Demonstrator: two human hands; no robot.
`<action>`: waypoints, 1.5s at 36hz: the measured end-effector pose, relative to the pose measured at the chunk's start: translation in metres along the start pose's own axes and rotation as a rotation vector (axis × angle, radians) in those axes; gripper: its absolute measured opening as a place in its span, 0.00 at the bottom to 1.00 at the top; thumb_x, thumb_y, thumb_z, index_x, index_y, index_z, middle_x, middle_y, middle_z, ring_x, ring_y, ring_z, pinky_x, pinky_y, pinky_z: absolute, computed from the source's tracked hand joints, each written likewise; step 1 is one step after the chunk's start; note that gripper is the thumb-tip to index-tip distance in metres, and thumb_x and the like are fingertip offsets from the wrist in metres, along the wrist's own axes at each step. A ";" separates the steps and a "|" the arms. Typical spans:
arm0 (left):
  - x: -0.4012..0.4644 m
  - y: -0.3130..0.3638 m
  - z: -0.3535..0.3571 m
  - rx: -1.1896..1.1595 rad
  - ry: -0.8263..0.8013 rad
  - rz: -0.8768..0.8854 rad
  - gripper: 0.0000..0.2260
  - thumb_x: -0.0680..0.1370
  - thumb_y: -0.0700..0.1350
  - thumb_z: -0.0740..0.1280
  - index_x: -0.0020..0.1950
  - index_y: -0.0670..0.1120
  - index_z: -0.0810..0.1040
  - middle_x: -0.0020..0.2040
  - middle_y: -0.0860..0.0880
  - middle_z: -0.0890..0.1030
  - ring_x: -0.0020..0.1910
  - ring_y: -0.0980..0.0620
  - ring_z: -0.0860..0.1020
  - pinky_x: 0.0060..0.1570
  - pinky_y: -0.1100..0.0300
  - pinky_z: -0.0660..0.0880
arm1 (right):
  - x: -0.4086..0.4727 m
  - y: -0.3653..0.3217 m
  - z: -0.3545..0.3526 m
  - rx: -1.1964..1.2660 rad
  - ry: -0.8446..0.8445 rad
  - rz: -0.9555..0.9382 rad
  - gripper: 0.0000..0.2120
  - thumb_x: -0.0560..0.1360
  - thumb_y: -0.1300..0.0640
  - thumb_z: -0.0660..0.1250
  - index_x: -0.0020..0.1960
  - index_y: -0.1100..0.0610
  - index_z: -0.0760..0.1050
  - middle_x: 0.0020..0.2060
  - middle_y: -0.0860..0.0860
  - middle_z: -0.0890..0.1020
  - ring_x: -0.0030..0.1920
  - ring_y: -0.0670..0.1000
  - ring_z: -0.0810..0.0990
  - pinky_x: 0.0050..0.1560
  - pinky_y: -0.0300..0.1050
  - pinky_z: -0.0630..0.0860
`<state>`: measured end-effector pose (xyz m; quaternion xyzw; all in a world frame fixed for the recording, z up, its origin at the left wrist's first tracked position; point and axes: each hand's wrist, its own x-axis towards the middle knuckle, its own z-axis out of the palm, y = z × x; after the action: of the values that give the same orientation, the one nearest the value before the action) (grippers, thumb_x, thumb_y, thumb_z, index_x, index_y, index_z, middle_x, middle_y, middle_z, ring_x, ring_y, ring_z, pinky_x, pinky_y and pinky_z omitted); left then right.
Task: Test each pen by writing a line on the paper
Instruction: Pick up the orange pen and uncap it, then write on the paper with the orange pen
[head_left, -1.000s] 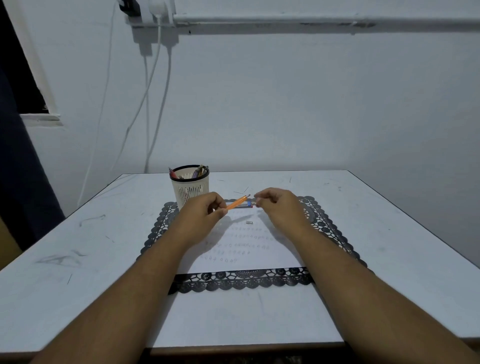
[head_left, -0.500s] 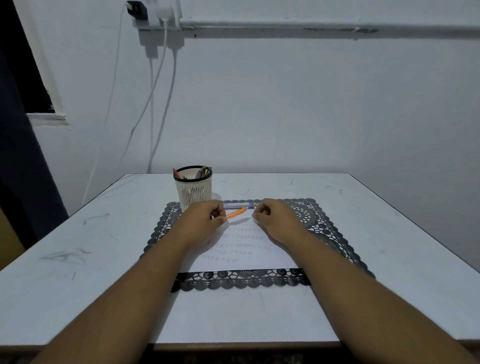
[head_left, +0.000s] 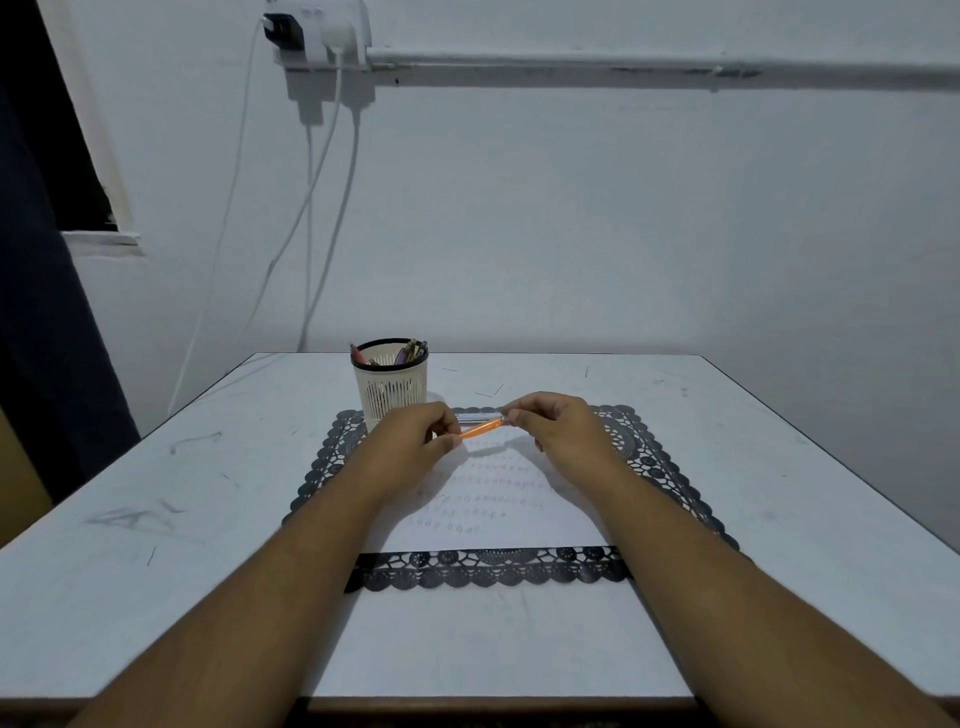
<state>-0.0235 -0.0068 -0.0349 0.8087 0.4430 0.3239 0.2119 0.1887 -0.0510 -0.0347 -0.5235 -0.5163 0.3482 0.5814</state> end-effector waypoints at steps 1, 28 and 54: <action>0.000 0.000 0.000 0.000 0.003 0.006 0.07 0.81 0.44 0.70 0.44 0.54 0.80 0.42 0.54 0.80 0.44 0.50 0.77 0.40 0.56 0.71 | 0.000 -0.001 0.000 -0.013 0.011 -0.012 0.07 0.80 0.67 0.70 0.54 0.69 0.83 0.39 0.55 0.83 0.27 0.36 0.75 0.31 0.27 0.69; 0.001 -0.001 0.001 -0.078 0.015 0.038 0.05 0.81 0.45 0.70 0.46 0.53 0.82 0.43 0.48 0.82 0.44 0.46 0.78 0.41 0.57 0.71 | 0.004 -0.002 -0.005 -0.061 0.057 -0.046 0.04 0.79 0.60 0.73 0.50 0.58 0.87 0.40 0.52 0.87 0.29 0.38 0.75 0.35 0.31 0.70; 0.000 0.009 0.019 -0.343 -0.020 0.076 0.05 0.77 0.39 0.74 0.50 0.49 0.84 0.43 0.51 0.84 0.41 0.59 0.79 0.44 0.67 0.76 | -0.003 -0.012 0.029 0.515 -0.021 0.022 0.10 0.87 0.57 0.59 0.53 0.57 0.77 0.39 0.53 0.82 0.40 0.51 0.82 0.48 0.47 0.81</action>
<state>-0.0052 -0.0123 -0.0427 0.7801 0.3480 0.3943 0.3389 0.1582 -0.0492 -0.0258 -0.3602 -0.4111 0.4797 0.6864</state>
